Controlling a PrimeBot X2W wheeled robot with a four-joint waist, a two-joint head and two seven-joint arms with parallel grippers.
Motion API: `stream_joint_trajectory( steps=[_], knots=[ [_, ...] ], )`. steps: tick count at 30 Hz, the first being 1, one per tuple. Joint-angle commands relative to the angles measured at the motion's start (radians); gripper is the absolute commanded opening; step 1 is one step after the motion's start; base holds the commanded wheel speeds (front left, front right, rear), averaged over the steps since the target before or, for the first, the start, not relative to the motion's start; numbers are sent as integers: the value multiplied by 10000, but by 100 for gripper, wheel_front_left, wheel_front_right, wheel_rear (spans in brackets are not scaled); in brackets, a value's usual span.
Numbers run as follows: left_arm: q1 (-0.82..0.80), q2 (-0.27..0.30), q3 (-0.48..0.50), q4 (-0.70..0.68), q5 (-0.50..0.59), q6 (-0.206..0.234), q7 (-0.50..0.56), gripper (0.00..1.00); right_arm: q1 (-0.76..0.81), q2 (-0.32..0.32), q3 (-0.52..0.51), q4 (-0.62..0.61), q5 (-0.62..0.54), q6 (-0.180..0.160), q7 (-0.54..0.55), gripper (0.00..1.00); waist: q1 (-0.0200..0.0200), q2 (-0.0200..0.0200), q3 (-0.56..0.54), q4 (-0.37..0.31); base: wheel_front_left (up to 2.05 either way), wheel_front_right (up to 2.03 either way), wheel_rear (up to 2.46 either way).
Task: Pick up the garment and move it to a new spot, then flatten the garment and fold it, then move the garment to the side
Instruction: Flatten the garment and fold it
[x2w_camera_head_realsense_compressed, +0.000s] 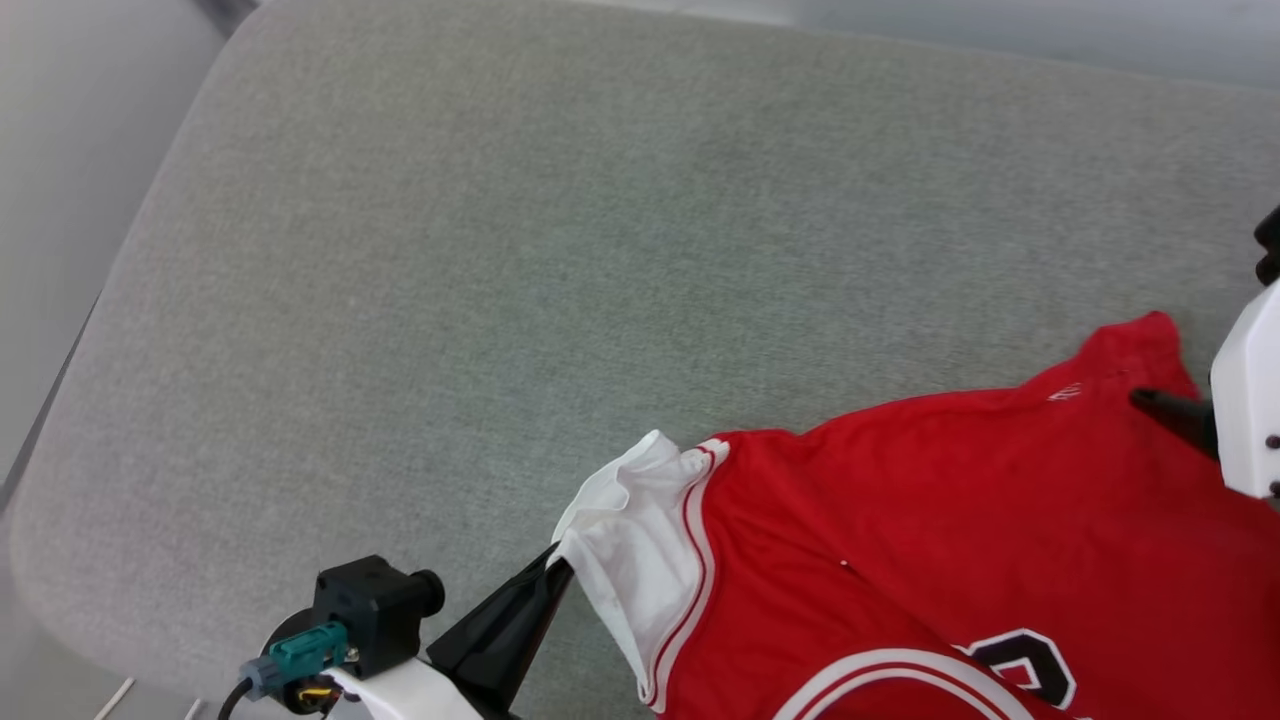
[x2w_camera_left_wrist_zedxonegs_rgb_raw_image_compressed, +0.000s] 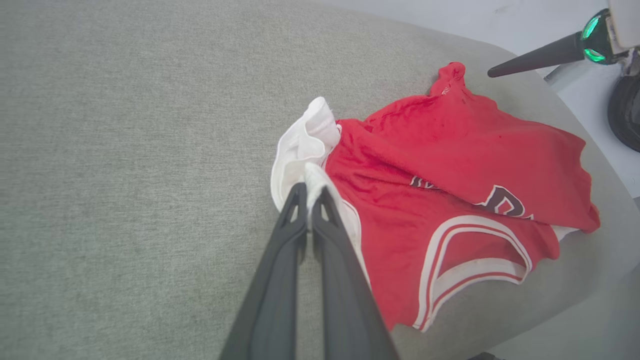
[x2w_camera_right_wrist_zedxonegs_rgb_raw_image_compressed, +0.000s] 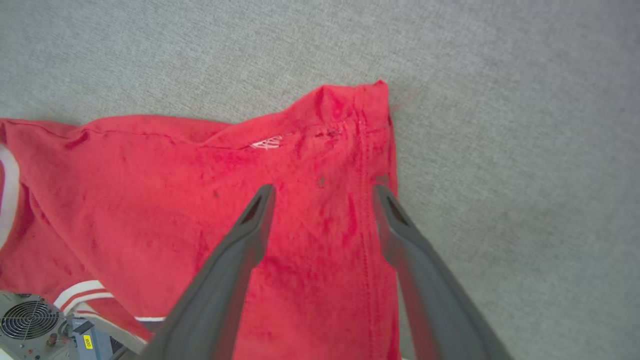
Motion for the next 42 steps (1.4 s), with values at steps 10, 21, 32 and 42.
stream_joint_trajectory(
  steps=[10,21,32,42],
  knots=[
    [-587,-364,-302,132,127,-249,-97,0,-980,-427,464,1542,-734,-4,29,100,-2,0,981,1034,0,0,0],
    [-813,-523,-420,337,97,-362,-209,0,-608,-567,527,2575,-997,-5,-152,100,-2,0,1335,1419,0,0,0],
    [-862,-492,-380,504,94,-346,-285,0,-570,-763,719,2871,-896,-7,-861,0,-2,0,1035,1244,0,0,0],
    [-814,-129,-45,434,92,-176,-242,0,-1219,-746,998,3174,-401,-7,-2750,0,-2,0,-302,376,0,0,0]
  ],
)
